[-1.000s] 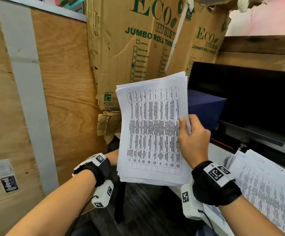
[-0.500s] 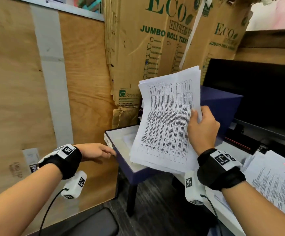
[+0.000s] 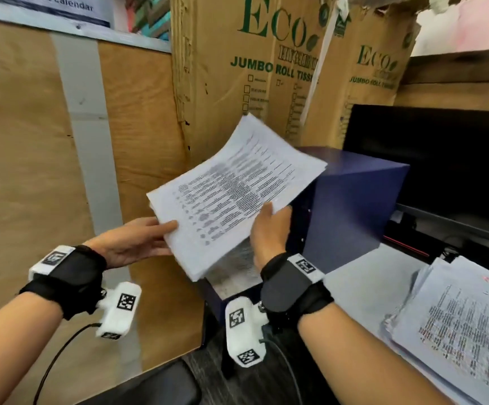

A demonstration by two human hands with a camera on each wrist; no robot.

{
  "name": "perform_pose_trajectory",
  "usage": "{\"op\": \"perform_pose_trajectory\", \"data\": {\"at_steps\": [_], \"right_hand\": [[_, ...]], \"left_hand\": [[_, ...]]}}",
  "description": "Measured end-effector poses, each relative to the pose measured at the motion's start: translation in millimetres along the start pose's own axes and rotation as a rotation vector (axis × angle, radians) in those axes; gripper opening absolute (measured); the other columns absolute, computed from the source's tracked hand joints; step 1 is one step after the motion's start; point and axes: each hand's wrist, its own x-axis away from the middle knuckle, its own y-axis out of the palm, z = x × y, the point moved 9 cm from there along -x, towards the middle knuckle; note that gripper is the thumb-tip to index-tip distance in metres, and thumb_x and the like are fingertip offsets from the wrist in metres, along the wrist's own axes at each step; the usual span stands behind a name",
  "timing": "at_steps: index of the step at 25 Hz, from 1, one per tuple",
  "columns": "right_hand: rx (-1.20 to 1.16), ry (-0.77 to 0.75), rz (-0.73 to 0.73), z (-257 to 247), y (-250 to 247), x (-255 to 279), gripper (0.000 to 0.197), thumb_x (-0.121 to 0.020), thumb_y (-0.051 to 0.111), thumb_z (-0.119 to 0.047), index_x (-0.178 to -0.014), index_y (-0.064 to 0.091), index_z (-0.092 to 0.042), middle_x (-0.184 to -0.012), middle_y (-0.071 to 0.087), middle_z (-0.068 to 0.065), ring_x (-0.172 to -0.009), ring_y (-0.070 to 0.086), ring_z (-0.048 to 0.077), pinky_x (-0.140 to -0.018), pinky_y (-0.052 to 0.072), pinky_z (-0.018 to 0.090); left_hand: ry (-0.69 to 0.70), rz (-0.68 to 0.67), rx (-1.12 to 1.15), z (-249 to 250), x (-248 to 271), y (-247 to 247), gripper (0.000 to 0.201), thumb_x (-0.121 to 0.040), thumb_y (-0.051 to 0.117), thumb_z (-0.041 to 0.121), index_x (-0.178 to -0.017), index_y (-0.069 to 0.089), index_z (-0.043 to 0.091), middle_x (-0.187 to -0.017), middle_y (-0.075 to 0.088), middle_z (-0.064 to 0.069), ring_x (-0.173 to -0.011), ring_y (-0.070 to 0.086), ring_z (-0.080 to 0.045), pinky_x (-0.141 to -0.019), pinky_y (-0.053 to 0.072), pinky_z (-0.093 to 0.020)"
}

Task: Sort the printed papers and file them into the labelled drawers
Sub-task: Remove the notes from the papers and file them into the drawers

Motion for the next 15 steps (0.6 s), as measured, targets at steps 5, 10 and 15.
{"op": "perform_pose_trajectory", "data": {"at_steps": [5,10,15], "right_hand": [[-0.006,0.497,-0.548,82.8,43.2,56.2,0.035,-0.103,0.03,-0.006,-0.138,0.036,-0.002,-0.094,0.066,0.024,-0.06,0.07,0.025,-0.051,0.057,0.03],[-0.09,0.834,-0.609,100.7,30.7,90.2,0.026,-0.103,0.026,0.0,-0.12,0.041,0.012,-0.057,0.066,0.018,-0.048,0.067,0.022,-0.045,0.055,0.027],[-0.25,0.898,-0.468,95.3,6.2,74.9,0.031,-0.104,0.027,-0.002,-0.095,0.054,0.012,-0.061,0.067,0.02,-0.046,0.067,0.023,-0.04,0.053,0.026]], "left_hand": [[-0.106,0.324,-0.13,-3.7,25.3,-61.6,0.015,-0.095,0.048,-0.001,-0.106,0.059,-0.003,-0.086,0.075,-0.012,-0.066,0.072,-0.017,-0.053,0.058,-0.025],[-0.168,0.35,-0.247,2.0,35.5,-68.7,0.01,-0.094,0.05,-0.003,-0.097,0.059,-0.004,-0.073,0.074,-0.011,-0.056,0.07,-0.014,-0.045,0.054,-0.021],[-0.194,0.304,-0.178,10.7,18.0,-46.5,0.02,-0.091,0.054,-0.003,-0.11,0.058,-0.008,-0.086,0.074,-0.017,-0.066,0.072,-0.018,-0.055,0.059,-0.024]]}}
